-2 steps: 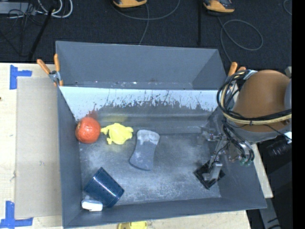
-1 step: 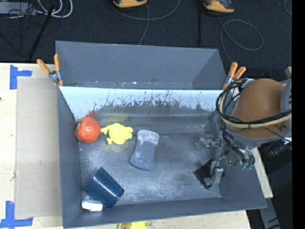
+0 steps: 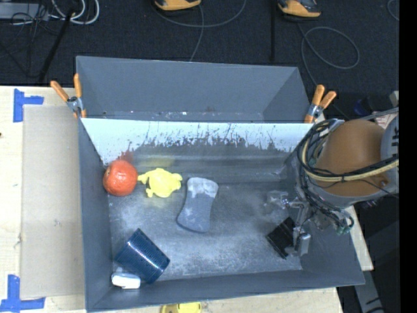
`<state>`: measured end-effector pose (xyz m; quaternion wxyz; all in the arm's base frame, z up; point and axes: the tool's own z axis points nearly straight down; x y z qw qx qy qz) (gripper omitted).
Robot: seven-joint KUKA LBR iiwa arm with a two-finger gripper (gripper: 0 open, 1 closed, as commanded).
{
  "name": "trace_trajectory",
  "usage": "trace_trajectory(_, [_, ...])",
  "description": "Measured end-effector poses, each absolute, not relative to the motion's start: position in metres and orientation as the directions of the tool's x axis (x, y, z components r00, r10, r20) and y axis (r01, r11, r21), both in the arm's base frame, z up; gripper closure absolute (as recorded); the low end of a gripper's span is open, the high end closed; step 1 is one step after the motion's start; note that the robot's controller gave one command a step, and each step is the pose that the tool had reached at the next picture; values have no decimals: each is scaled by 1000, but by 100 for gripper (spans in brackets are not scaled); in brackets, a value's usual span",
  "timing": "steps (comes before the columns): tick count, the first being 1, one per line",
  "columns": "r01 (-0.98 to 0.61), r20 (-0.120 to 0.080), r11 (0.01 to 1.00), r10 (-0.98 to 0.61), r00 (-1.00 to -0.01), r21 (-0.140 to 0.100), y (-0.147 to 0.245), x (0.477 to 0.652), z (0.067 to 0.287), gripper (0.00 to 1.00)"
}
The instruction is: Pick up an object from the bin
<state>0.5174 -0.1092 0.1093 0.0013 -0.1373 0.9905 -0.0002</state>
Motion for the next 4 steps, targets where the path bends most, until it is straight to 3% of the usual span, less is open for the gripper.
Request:
trace_trajectory(1, [-208,0,978,-208,-978,0,-119,498,77,0])
trace_trajectory(3, [-185,-2,983,-185,-983,0,-136,522,101,0])
trace_trajectory(4, [-97,-1,995,-97,-995,0,-137,523,102,0])
